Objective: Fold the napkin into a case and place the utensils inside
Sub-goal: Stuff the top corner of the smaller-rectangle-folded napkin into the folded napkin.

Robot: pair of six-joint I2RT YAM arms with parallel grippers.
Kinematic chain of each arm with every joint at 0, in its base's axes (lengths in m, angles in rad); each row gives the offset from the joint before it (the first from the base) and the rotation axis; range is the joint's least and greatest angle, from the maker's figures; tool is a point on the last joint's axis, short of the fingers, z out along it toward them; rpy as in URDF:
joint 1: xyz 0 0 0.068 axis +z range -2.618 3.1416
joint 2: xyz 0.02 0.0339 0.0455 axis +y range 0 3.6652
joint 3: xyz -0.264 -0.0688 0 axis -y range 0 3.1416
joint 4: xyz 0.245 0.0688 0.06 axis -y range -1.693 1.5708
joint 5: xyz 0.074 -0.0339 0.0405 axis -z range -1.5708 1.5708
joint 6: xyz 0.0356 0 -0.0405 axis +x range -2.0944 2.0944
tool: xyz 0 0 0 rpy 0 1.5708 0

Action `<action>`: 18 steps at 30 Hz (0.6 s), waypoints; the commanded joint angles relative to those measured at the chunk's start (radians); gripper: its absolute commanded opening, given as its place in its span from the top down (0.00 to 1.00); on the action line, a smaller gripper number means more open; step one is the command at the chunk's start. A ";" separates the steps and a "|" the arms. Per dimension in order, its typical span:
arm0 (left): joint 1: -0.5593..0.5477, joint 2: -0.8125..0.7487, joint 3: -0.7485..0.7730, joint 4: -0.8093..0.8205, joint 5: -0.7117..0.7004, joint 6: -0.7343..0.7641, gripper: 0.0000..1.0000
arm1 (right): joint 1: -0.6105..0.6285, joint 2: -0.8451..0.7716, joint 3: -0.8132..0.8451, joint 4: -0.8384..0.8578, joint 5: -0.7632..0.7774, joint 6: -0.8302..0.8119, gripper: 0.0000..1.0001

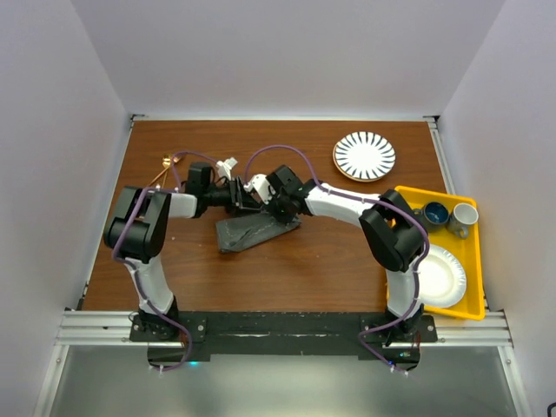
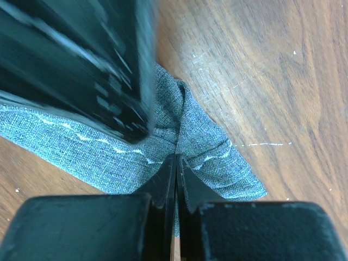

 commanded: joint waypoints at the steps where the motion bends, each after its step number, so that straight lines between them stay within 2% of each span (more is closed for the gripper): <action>1: 0.060 -0.128 -0.059 0.166 0.041 -0.132 0.61 | -0.011 0.010 -0.021 -0.009 0.008 0.021 1.00; 3: 0.115 -0.184 -0.067 0.131 0.050 -0.086 0.60 | -0.014 0.011 -0.018 -0.009 0.005 0.028 1.00; 5: 0.186 -0.225 -0.046 -0.014 0.060 0.024 0.59 | -0.015 0.016 -0.008 -0.016 0.001 0.029 1.00; 6: 0.210 -0.264 -0.009 -0.088 0.068 0.210 0.57 | -0.018 0.018 -0.005 -0.016 -0.002 0.032 1.00; 7: 0.218 -0.286 0.014 -0.262 0.070 0.324 0.56 | -0.021 0.021 -0.001 -0.018 -0.005 0.035 1.00; 8: 0.275 -0.327 0.032 -0.359 0.070 0.440 0.55 | -0.021 0.022 0.002 -0.021 -0.008 0.035 1.00; 9: 0.293 -0.347 0.063 -0.441 0.071 0.672 0.53 | -0.023 0.024 0.005 -0.024 -0.014 0.038 1.00; 10: 0.303 -0.366 0.077 -0.600 0.070 0.801 0.51 | -0.025 0.028 0.006 -0.027 -0.018 0.038 1.00; 11: 0.313 -0.404 0.094 -0.680 0.065 0.924 0.51 | -0.028 0.031 0.012 -0.035 -0.023 0.040 1.00; 12: 0.313 -0.422 0.115 -0.757 0.048 1.150 0.49 | -0.028 0.034 0.017 -0.039 -0.028 0.041 1.00; 13: 0.308 -0.444 0.115 -0.846 0.042 1.229 0.47 | -0.031 0.039 0.023 -0.044 -0.035 0.043 1.00; 15: 0.275 -0.501 0.097 -0.894 -0.022 1.372 0.45 | -0.032 0.042 0.026 -0.056 -0.041 0.044 1.00; 18: 0.164 -0.559 0.050 -0.959 -0.089 1.454 0.43 | -0.032 0.053 0.035 -0.067 -0.052 0.049 1.00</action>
